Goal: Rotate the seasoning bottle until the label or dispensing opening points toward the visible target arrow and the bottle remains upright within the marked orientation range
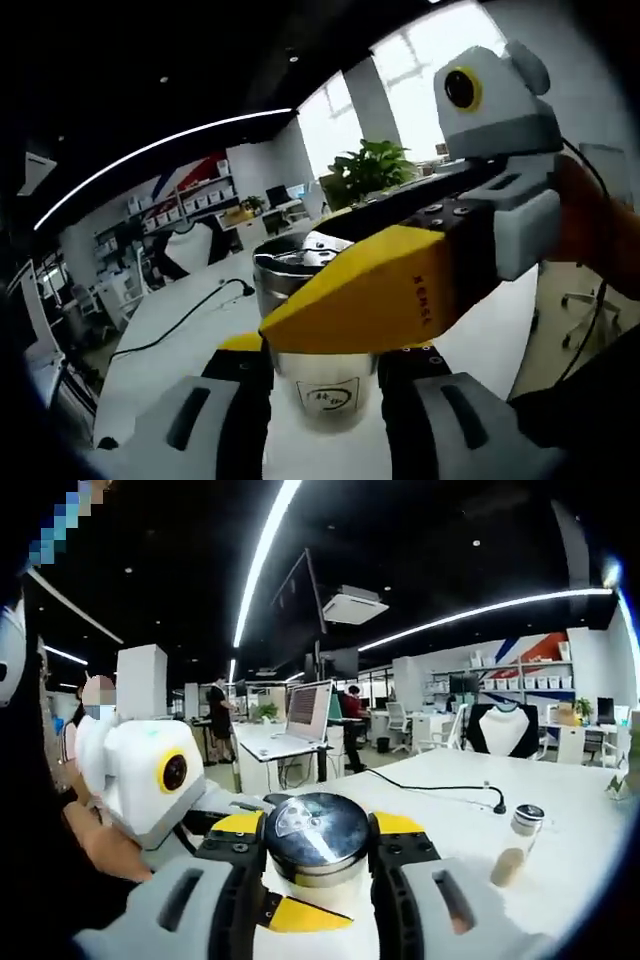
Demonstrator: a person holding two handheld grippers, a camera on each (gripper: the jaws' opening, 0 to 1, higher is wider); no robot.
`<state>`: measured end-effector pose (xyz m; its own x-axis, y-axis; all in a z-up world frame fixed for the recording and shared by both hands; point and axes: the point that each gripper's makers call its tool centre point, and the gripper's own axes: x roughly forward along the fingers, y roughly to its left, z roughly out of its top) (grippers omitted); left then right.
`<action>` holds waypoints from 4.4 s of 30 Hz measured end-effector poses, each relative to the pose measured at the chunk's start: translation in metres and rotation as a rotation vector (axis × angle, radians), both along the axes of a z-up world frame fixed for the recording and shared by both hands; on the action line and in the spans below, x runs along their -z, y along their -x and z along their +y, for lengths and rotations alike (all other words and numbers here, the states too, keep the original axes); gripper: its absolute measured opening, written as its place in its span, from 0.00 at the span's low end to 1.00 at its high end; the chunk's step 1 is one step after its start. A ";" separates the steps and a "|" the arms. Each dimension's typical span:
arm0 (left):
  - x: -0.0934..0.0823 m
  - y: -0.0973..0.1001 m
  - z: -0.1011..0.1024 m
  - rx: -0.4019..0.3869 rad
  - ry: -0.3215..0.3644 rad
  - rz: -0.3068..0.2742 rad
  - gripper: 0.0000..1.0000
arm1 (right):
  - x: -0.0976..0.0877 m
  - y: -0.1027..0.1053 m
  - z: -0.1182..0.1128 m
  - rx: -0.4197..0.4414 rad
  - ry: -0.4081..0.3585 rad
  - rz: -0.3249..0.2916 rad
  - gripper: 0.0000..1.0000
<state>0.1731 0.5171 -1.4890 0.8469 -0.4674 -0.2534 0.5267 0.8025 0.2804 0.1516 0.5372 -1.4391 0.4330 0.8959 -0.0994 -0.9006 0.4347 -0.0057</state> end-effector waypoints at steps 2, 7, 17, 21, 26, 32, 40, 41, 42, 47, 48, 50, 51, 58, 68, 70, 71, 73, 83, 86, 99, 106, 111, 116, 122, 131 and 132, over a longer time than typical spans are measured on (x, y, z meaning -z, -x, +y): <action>0.001 0.000 0.002 0.016 0.024 0.005 0.43 | 0.001 -0.001 0.001 -0.011 0.001 0.006 0.37; 0.008 0.006 -0.002 0.103 0.118 0.046 0.42 | 0.009 -0.002 -0.001 -0.094 -0.008 0.046 0.36; 0.026 0.015 -0.001 0.186 0.155 0.109 0.41 | 0.029 0.004 0.001 -0.250 0.033 0.050 0.36; 0.030 0.010 0.007 0.170 0.164 0.118 0.41 | 0.032 0.000 0.008 -0.260 0.006 0.070 0.36; 0.037 0.013 0.021 0.140 0.149 0.126 0.39 | 0.042 -0.005 0.020 -0.268 0.011 0.089 0.36; 0.034 0.024 0.054 0.074 0.159 0.099 0.40 | 0.064 -0.024 0.032 -0.257 0.017 0.129 0.36; 0.031 0.033 0.090 -0.009 0.167 0.088 0.47 | 0.082 -0.039 0.058 -0.287 0.038 0.135 0.36; 0.031 0.033 0.094 -0.020 0.166 0.087 0.47 | 0.083 -0.040 0.061 -0.293 0.039 0.130 0.36; 0.031 0.033 0.097 -0.025 0.163 0.089 0.47 | 0.083 -0.041 0.063 -0.303 0.037 0.125 0.36; 0.029 0.031 0.104 -0.042 0.159 0.088 0.46 | 0.086 -0.041 0.069 -0.336 0.042 0.116 0.36; 0.028 0.030 0.105 -0.044 0.160 0.086 0.46 | 0.087 -0.041 0.070 -0.343 0.043 0.109 0.36; 0.027 0.029 0.105 -0.043 0.162 0.085 0.45 | 0.088 -0.041 0.071 -0.356 0.046 0.092 0.36; 0.027 0.028 0.105 -0.043 0.160 0.086 0.45 | 0.090 -0.042 0.071 -0.356 0.049 0.091 0.36; 0.025 0.026 0.105 -0.044 0.155 0.085 0.43 | 0.086 -0.039 0.072 -0.398 0.036 0.034 0.37; 0.021 0.023 0.097 -0.032 0.161 0.088 0.43 | 0.072 -0.047 0.066 -0.349 0.006 0.025 0.42; 0.019 0.022 0.094 -0.028 0.159 0.087 0.43 | 0.069 -0.046 0.062 -0.326 -0.010 0.031 0.43; 0.018 0.021 0.093 -0.026 0.159 0.086 0.43 | 0.067 -0.047 0.060 -0.309 -0.017 0.028 0.44; 0.014 0.019 0.090 -0.021 0.156 0.075 0.45 | 0.058 -0.049 0.052 -0.252 -0.057 0.021 0.47; 0.006 0.008 0.068 -0.002 0.163 0.060 0.54 | 0.058 -0.056 -0.008 0.024 -0.090 0.013 0.45; 0.002 0.007 0.062 0.009 0.164 0.051 0.54 | 0.067 -0.058 -0.023 0.101 -0.077 0.029 0.45; -0.003 0.000 0.061 -0.011 0.170 0.045 0.57 | 0.092 -0.071 -0.062 0.346 -0.039 0.048 0.53; 0.007 -0.006 0.072 -0.059 0.161 0.088 0.69 | 0.103 -0.096 -0.099 0.508 -0.012 0.093 0.59; 0.011 -0.007 0.077 -0.076 0.157 0.103 0.72 | 0.103 -0.120 -0.117 0.588 -0.019 0.103 0.62; 0.013 -0.009 0.082 -0.081 0.152 0.115 0.72 | 0.106 -0.136 -0.119 0.610 -0.018 0.116 0.60; 0.014 -0.013 0.090 -0.096 0.155 0.120 0.70 | 0.110 -0.149 -0.120 0.631 -0.016 0.127 0.58; 0.014 -0.018 0.094 -0.102 0.165 0.126 0.70 | 0.112 -0.183 -0.124 0.657 0.007 0.110 0.64; 0.015 -0.018 0.095 -0.104 0.164 0.129 0.69 | 0.110 -0.189 -0.123 0.656 0.011 0.106 0.64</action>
<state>0.1907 0.6118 -1.5038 0.8583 -0.4232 -0.2903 0.4619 0.8836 0.0773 0.3403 0.4145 -1.5493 0.8754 0.4489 -0.1793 -0.4455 0.8932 0.0607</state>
